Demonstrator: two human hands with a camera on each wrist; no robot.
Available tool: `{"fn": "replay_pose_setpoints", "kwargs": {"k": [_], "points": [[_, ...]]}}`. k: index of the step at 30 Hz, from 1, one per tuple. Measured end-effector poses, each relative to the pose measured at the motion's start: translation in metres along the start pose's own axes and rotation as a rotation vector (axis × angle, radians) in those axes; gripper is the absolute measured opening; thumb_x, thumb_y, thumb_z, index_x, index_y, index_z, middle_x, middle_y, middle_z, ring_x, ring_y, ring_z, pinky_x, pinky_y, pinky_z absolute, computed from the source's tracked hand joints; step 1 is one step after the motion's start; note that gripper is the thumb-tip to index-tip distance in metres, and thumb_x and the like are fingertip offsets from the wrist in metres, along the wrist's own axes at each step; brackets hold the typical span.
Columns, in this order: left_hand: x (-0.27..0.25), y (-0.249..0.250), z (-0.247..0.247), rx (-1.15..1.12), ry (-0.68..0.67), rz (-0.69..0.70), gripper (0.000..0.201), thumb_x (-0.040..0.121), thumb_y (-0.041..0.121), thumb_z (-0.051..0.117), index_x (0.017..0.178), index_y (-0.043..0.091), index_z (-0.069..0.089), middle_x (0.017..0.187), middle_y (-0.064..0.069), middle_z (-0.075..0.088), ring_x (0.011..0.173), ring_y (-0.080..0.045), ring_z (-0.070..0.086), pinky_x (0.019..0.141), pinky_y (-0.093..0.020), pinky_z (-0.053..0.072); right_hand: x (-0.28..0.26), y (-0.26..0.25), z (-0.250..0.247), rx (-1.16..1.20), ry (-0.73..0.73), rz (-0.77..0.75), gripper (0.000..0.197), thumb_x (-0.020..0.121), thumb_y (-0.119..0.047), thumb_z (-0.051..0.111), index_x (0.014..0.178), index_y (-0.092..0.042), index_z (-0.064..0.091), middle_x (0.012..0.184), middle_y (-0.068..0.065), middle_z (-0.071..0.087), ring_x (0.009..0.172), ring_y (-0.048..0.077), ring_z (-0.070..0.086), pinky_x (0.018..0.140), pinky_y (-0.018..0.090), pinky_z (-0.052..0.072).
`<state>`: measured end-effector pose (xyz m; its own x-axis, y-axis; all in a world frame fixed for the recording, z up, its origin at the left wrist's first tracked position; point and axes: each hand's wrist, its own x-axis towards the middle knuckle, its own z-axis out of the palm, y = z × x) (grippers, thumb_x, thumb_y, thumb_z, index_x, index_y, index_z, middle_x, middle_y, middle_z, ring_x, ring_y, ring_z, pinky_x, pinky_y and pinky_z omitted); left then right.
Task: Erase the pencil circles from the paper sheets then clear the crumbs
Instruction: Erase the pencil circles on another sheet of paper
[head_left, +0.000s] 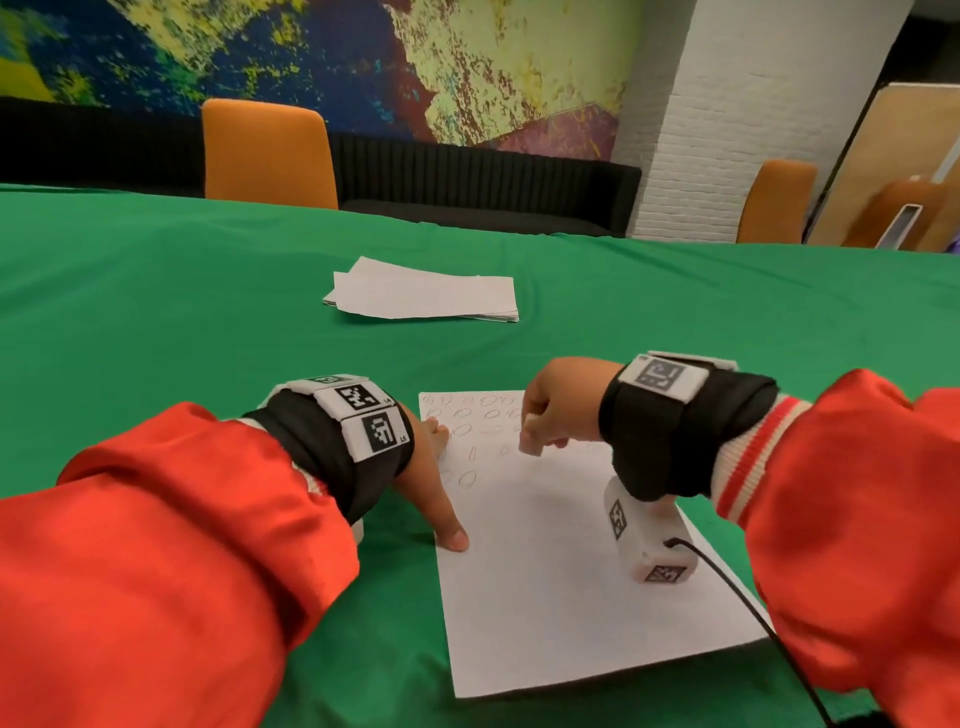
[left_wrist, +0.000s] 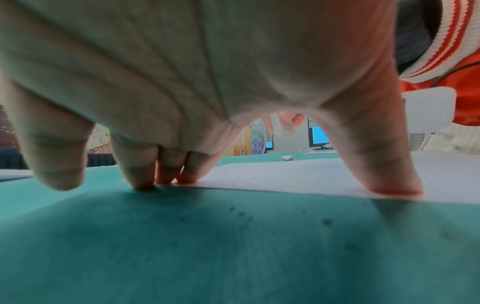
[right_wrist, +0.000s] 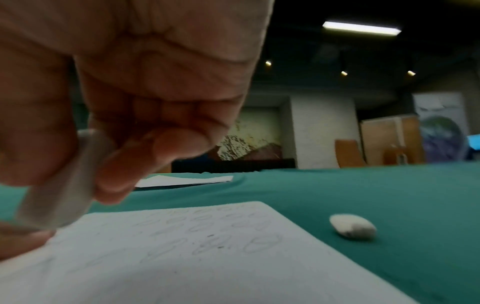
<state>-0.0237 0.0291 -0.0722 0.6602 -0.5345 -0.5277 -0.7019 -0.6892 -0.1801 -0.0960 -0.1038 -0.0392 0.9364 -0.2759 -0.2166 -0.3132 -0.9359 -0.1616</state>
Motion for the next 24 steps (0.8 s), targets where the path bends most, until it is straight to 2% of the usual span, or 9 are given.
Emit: {"fn": "replay_pose_setpoints", "kwargs": {"k": [5, 8, 10, 12, 15, 18, 20, 22, 24], "points": [[0.005, -0.002, 0.002, -0.012, 0.015, 0.014, 0.121, 0.069, 0.072, 0.063, 0.152, 0.016, -0.006, 0.160, -0.001, -0.005, 0.146, -0.018, 0.011, 0.115, -0.032, 0.012, 0.009, -0.021, 0.008, -0.176, -0.001, -0.134, 0.024, 0.092, -0.021, 0.054, 0.112, -0.014, 0.064, 0.107, 0.003, 0.067, 0.087, 0.017, 0.055, 0.061, 0.021, 0.038], [0.006, -0.003, 0.003, -0.020, 0.011, 0.015, 0.121, 0.070, 0.071, 0.063, 0.152, 0.016, -0.007, 0.160, -0.002, -0.006, 0.146, -0.019, 0.009, 0.115, -0.033, 0.011, 0.013, -0.029, 0.012, -0.270, -0.064, -0.159, 0.029, 0.094, -0.020, 0.048, 0.118, -0.009, 0.060, 0.118, 0.006, 0.062, 0.106, 0.022, 0.057, 0.067, 0.023, 0.040], [0.007, -0.003, 0.004, -0.018, 0.018, 0.021, 0.120, 0.071, 0.070, 0.063, 0.152, 0.014, -0.006, 0.160, -0.003, -0.006, 0.146, -0.019, 0.009, 0.115, -0.033, 0.011, 0.015, -0.031, 0.016, -0.350, -0.095, -0.159, 0.033, 0.096, -0.021, 0.044, 0.122, -0.005, 0.058, 0.122, 0.008, 0.059, 0.110, 0.024, 0.055, 0.078, 0.026, 0.042], [0.007, -0.003, 0.003, -0.017, 0.034, 0.028, 0.119, 0.071, 0.069, 0.063, 0.152, 0.013, -0.005, 0.160, -0.004, -0.002, 0.145, -0.019, 0.011, 0.115, -0.032, 0.013, 0.018, -0.031, 0.021, -0.406, -0.108, -0.158, 0.032, 0.095, -0.022, 0.045, 0.120, -0.005, 0.057, 0.120, 0.009, 0.059, 0.100, 0.024, 0.055, 0.079, 0.027, 0.042], [0.007, -0.002, 0.004, -0.015, 0.044, 0.030, 0.119, 0.073, 0.068, 0.063, 0.152, 0.013, -0.006, 0.160, -0.004, -0.003, 0.146, -0.020, 0.010, 0.115, -0.032, 0.012, 0.018, -0.035, 0.026, -0.516, -0.149, -0.185, 0.026, 0.095, -0.022, 0.045, 0.110, -0.006, 0.058, 0.106, 0.008, 0.056, 0.088, 0.020, 0.045, 0.067, 0.024, 0.039], [0.008, -0.002, 0.006, -0.025, 0.037, 0.027, 0.121, 0.072, 0.069, 0.063, 0.151, 0.013, -0.009, 0.160, -0.004, -0.007, 0.146, -0.020, 0.007, 0.115, -0.032, 0.010, 0.016, -0.039, 0.025, -0.566, -0.174, -0.234, 0.034, 0.097, -0.024, 0.044, 0.122, -0.005, 0.056, 0.119, 0.008, 0.057, 0.100, 0.023, 0.051, 0.087, 0.028, 0.041], [0.009, -0.002, 0.006, -0.030, 0.036, 0.029, 0.122, 0.071, 0.070, 0.063, 0.151, 0.013, -0.009, 0.160, -0.004, -0.007, 0.146, -0.020, 0.008, 0.116, -0.033, 0.010, 0.019, -0.037, 0.022, -0.562, -0.157, -0.229, 0.034, 0.097, -0.022, 0.043, 0.124, -0.004, 0.054, 0.125, 0.009, 0.056, 0.096, 0.021, 0.048, 0.091, 0.028, 0.041], [0.009, -0.002, 0.006, -0.037, 0.041, 0.031, 0.122, 0.071, 0.070, 0.063, 0.151, 0.013, -0.009, 0.160, -0.005, -0.006, 0.146, -0.020, 0.009, 0.115, -0.033, 0.011, 0.023, -0.035, 0.021, -0.560, -0.152, -0.207, 0.034, 0.097, -0.020, 0.042, 0.124, -0.004, 0.054, 0.120, 0.009, 0.057, 0.090, 0.018, 0.043, 0.085, 0.027, 0.044], [0.009, -0.002, 0.006, -0.034, 0.040, 0.032, 0.122, 0.071, 0.069, 0.063, 0.151, 0.013, -0.009, 0.160, -0.005, -0.006, 0.146, -0.021, 0.008, 0.115, -0.033, 0.010, 0.023, -0.036, 0.024, -0.571, -0.154, -0.215, 0.032, 0.096, -0.021, 0.044, 0.121, -0.006, 0.056, 0.105, 0.008, 0.055, 0.087, 0.018, 0.043, 0.066, 0.022, 0.041]]}}
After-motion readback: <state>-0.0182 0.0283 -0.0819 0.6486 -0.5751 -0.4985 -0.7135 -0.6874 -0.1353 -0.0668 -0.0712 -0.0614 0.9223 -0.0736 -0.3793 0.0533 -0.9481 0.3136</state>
